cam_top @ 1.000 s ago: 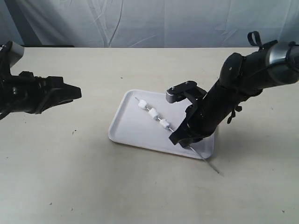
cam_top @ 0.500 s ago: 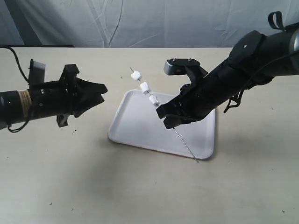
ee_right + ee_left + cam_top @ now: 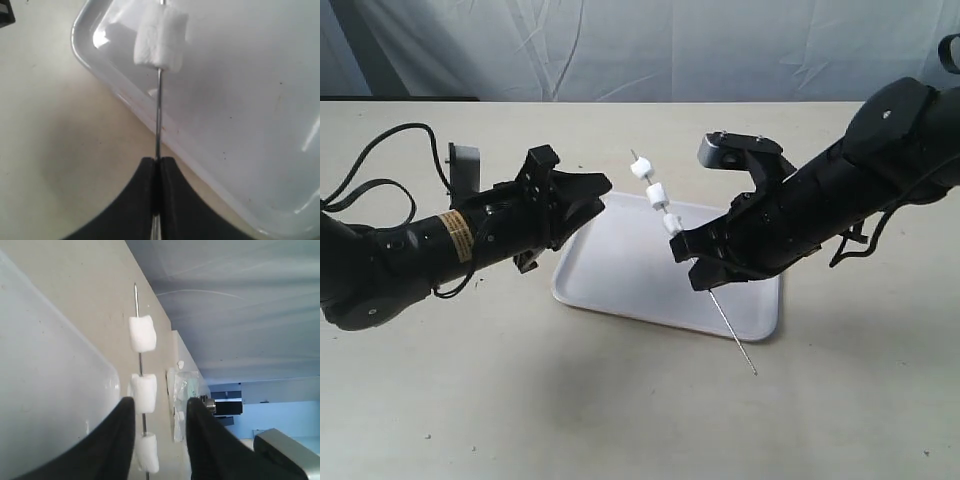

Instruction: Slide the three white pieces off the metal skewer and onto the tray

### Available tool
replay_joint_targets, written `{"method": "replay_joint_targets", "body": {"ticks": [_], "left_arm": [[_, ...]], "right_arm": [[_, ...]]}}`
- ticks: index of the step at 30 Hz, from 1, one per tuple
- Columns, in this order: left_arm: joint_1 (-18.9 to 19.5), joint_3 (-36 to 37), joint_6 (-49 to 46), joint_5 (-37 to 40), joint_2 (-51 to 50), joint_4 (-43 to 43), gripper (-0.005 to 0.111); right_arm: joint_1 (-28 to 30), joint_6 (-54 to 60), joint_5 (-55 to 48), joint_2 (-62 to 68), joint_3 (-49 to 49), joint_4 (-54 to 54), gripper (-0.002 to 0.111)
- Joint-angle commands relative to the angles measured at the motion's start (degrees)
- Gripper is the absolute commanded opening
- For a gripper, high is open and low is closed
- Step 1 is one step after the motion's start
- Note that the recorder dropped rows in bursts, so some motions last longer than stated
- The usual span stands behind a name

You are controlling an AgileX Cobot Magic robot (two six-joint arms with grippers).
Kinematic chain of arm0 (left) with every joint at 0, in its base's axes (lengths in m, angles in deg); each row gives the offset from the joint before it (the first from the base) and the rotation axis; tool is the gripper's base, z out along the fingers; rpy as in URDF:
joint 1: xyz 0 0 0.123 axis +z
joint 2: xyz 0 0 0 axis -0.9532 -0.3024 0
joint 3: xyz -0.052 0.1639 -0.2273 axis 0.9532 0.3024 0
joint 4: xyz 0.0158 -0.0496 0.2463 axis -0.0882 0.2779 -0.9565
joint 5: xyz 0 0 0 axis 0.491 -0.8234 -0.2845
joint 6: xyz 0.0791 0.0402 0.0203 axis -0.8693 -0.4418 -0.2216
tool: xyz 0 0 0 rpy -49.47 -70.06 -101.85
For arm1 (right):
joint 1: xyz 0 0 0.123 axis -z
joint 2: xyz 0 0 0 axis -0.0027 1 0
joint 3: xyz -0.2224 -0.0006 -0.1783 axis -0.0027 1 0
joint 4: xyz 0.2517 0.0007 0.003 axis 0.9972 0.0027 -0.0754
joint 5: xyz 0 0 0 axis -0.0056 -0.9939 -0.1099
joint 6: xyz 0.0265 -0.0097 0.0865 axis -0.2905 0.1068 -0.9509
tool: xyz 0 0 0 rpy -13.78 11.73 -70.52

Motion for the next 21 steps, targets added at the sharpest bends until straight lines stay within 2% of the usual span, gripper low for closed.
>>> {"method": "replay_joint_targets", "body": {"ticks": [1,15,21], "left_arm": [[-1.3,-0.6,-1.1,-0.2,0.1,2.2,0.034],[-1.4,-1.0,1.1,1.0,0.1,-0.9,0.034],[-1.4,-1.0,1.1,1.0,0.1,-0.9,0.034]], "right_arm": [[0.1,0.0,-1.1,-1.7,0.6,1.1,-0.001],[0.1,5.9,-9.0,-4.1,0.6,3.0,-0.001],[0.1,6.1,-12.4,-4.2,0.6,-0.4,-0.001]]}}
